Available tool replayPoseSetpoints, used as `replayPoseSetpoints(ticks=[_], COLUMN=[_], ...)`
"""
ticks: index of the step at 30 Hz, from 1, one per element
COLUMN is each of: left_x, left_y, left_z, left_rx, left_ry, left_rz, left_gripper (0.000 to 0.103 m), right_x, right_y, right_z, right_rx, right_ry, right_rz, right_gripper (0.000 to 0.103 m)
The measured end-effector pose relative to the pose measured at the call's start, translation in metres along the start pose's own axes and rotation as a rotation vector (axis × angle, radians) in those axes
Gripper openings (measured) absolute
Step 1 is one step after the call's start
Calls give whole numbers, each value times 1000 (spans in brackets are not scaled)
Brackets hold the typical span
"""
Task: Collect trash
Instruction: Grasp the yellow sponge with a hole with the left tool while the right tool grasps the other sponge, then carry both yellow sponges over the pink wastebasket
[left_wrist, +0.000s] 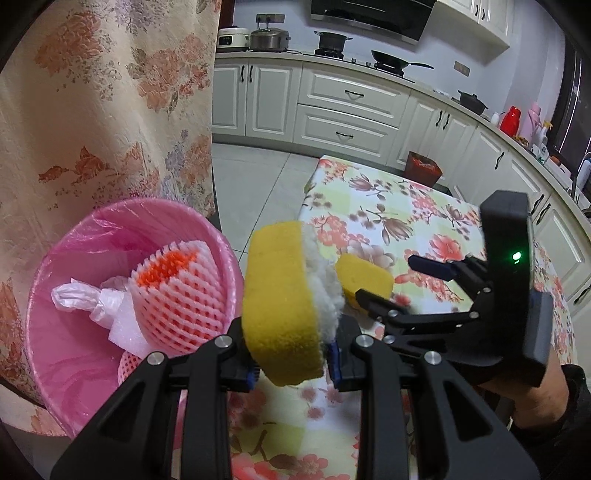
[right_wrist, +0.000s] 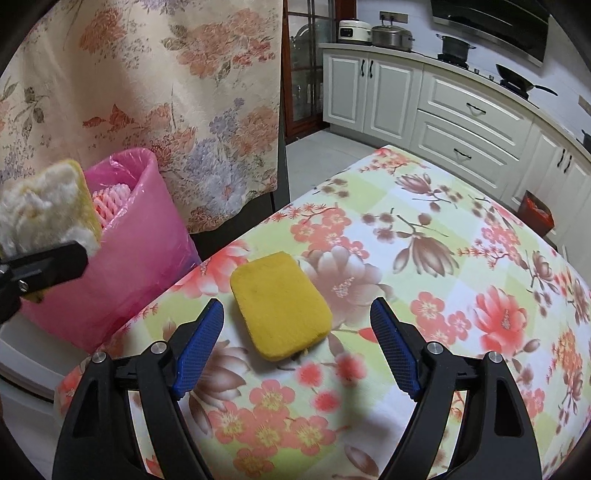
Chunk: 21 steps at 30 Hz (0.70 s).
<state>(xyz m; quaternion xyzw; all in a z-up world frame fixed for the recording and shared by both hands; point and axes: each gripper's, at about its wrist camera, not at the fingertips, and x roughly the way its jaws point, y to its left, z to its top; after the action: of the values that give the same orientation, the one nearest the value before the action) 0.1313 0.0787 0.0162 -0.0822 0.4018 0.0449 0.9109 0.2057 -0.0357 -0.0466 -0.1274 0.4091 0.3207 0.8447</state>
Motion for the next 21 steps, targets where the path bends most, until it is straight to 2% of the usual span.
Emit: replayPoseSetpoints(ticks=[2, 8, 9, 13, 21], left_x=[-2, -8, -8, -12, -28], left_y=[2, 8, 9, 13, 20], left_z=[2, 7, 8, 8, 6], left_rx=[-2, -10, -11, -19, -30], left_ry=[-6, -22, -23, -30, -50], left_rz=[1, 8, 9, 15, 32], left_gripper=[27, 27, 27, 27, 27], right_x=[4, 14, 15, 16, -9], right_y=[3, 9, 10, 12, 13], right_z=[1, 0, 0, -1, 1], right_rx=[-6, -14, -17, -21, 3], right_ry=[7, 35, 38, 43, -6], right_rz=[4, 17, 21, 30, 34], right_gripper=[76, 59, 53, 49, 48])
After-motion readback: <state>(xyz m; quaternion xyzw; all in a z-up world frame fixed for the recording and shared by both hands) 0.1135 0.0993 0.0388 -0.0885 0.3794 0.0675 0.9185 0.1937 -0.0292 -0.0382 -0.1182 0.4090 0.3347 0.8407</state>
